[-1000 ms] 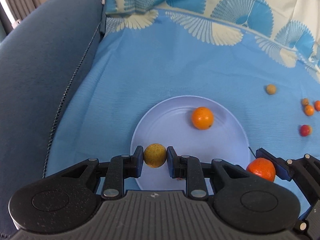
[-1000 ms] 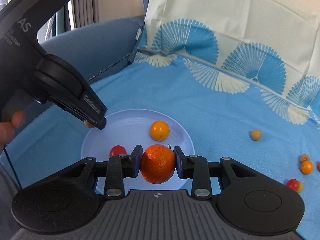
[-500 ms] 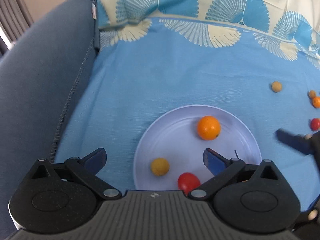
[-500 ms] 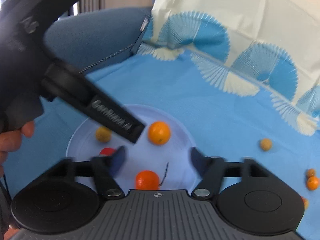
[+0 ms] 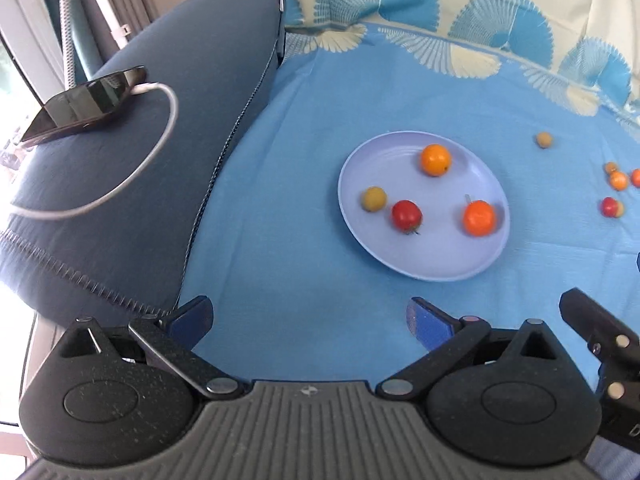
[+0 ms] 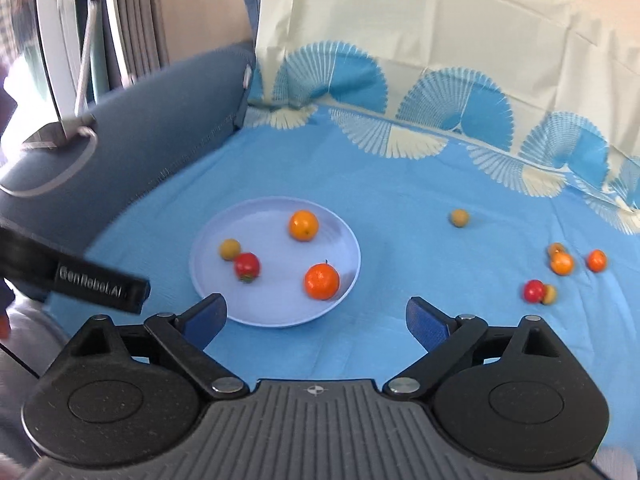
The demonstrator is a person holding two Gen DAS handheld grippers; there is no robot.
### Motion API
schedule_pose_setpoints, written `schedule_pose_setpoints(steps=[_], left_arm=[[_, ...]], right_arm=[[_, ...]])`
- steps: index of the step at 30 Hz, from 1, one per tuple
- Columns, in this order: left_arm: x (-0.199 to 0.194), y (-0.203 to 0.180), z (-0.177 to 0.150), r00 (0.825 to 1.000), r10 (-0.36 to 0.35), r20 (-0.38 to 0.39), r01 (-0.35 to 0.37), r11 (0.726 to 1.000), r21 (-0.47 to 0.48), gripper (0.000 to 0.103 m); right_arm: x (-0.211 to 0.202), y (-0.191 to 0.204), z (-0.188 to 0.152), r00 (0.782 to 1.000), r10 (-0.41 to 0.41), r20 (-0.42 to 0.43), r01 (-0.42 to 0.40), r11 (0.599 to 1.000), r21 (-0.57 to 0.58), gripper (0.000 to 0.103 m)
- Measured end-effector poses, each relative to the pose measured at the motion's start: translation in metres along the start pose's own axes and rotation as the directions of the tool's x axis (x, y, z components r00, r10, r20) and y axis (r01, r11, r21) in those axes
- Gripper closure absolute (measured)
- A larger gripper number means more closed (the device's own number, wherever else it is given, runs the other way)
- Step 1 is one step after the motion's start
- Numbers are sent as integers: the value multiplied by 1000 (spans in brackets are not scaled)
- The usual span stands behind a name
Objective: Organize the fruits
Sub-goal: 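Raise both tools back from the plate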
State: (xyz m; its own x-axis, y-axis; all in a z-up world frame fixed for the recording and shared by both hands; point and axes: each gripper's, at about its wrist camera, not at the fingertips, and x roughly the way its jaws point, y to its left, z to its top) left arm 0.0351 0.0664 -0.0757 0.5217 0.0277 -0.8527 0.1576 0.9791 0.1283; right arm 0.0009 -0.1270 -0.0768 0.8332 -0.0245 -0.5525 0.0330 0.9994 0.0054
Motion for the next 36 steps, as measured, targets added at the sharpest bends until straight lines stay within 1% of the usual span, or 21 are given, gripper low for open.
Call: schedule_pose_setpoints(steps=[2, 4, 7, 10, 16, 23, 36], left_arm=[[-16, -1, -7, 1000, -1, 27, 0, 1000, 7, 0], [-30, -4, -12, 998, -1, 59, 1, 1000, 4, 0], [-51, -6, -20, 995, -26, 93, 26, 1000, 0, 0], [-67, -11, -28, 991, -17, 134, 15, 1000, 16, 0], [-87, -11, -38, 986, -15, 168, 13, 1000, 13, 0], [-100, -10, -43, 980, -13, 200, 10, 1000, 16, 0], [-93, -3, -43, 982, -22, 185, 21, 1000, 10, 0]], right_arm=[[-21, 2, -5, 999, -1, 35, 0, 1000, 6, 2], [-37, 6, -8, 998, -6, 68, 6, 1000, -4, 1], [-59, 9, -15, 995, -11, 100, 13, 1000, -15, 1], [-78, 12, -21, 992, -16, 124, 18, 1000, -21, 1], [-108, 13, -32, 984, -26, 178, 29, 999, -17, 1], [-122, 16, -34, 977, -35, 212, 39, 999, -17, 1], [-119, 23, -32, 980, -43, 196, 50, 998, -32, 1]])
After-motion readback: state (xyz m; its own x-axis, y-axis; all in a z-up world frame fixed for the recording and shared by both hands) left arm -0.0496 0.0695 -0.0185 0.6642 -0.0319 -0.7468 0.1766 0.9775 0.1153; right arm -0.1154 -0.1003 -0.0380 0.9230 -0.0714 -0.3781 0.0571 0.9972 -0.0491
